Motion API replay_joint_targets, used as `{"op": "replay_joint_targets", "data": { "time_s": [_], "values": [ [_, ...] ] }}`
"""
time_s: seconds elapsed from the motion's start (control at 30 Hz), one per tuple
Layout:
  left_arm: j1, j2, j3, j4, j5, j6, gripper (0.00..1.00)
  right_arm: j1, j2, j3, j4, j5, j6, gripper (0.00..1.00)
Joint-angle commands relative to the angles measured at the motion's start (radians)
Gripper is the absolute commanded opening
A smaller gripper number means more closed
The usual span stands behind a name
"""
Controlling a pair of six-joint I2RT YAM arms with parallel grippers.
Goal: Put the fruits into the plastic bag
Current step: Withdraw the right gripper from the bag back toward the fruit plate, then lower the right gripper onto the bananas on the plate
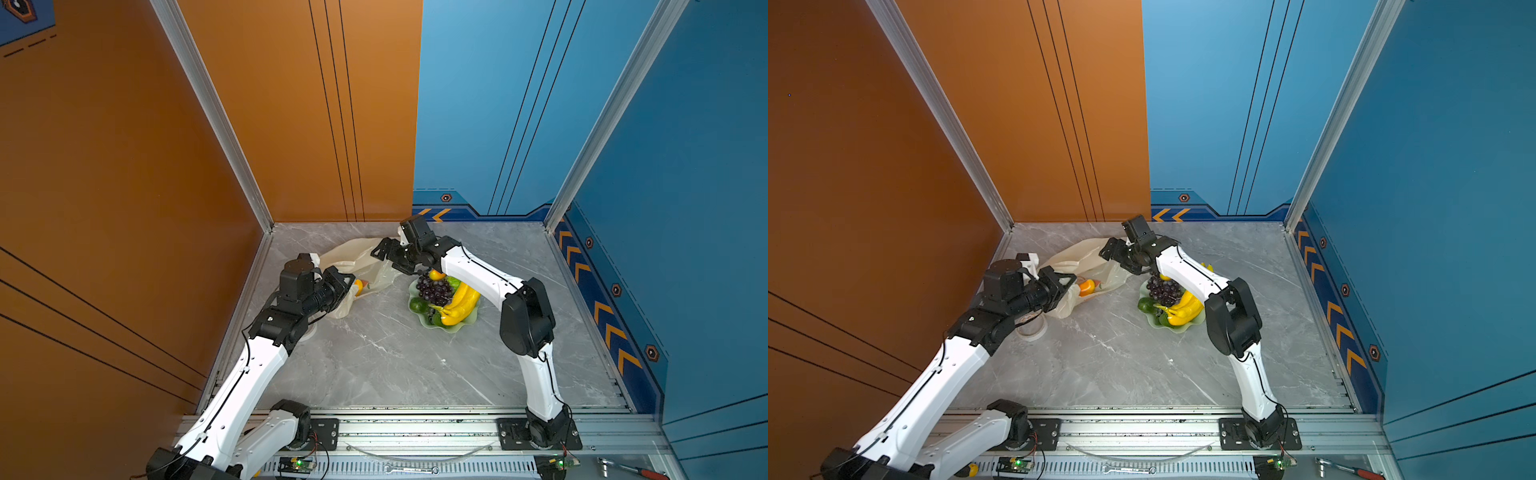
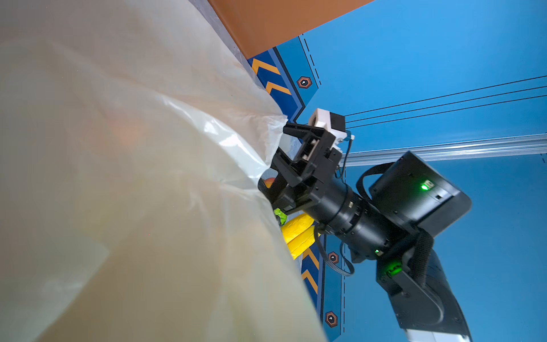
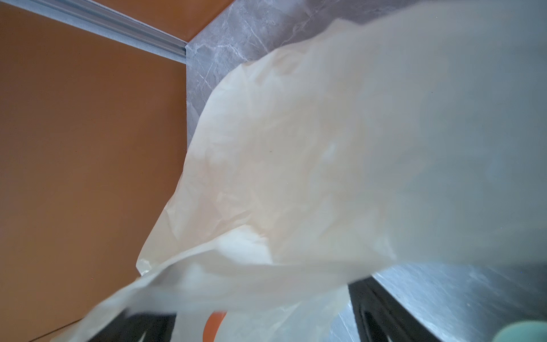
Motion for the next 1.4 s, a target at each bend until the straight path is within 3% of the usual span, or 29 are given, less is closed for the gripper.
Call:
{"op": "replay_joint_targets", "data": {
  "time_s": [0.0,0.13,0.2,0.47,0.7,1.03,1.37],
  "values": [
    [0.009,-0.02,-0.019,0.002,0.026,0.007,0.0,0.005,-0.119,0.038,-0.16,0.042,-0.082,0.88],
    [0.009,-0.042,-0.038,-0.002,0.02,0.007,0.0,0.006,-0.199,0.027,-0.247,0.044,-0.153,0.91],
    [0.009,-0.059,-0.048,-0.009,0.015,0.007,0.0,0.008,-0.245,0.018,-0.297,0.042,-0.206,1.0],
    [0.006,-0.112,-0.076,-0.042,0.001,0.02,0.0,0.024,-0.466,-0.102,-0.539,0.241,-0.58,1.0],
    [0.001,-0.123,-0.084,-0.056,0.002,0.029,0.0,0.045,-0.59,-0.276,-0.694,0.354,-0.746,0.99],
    [0.0,-0.131,-0.091,-0.059,-0.01,0.032,0.0,0.119,-0.577,-0.426,-0.669,0.406,-0.817,0.91],
    [0.001,-0.136,-0.101,-0.067,-0.005,0.031,0.0,0.15,-0.422,-0.375,-0.595,0.433,-0.822,0.83]
  ]
}}
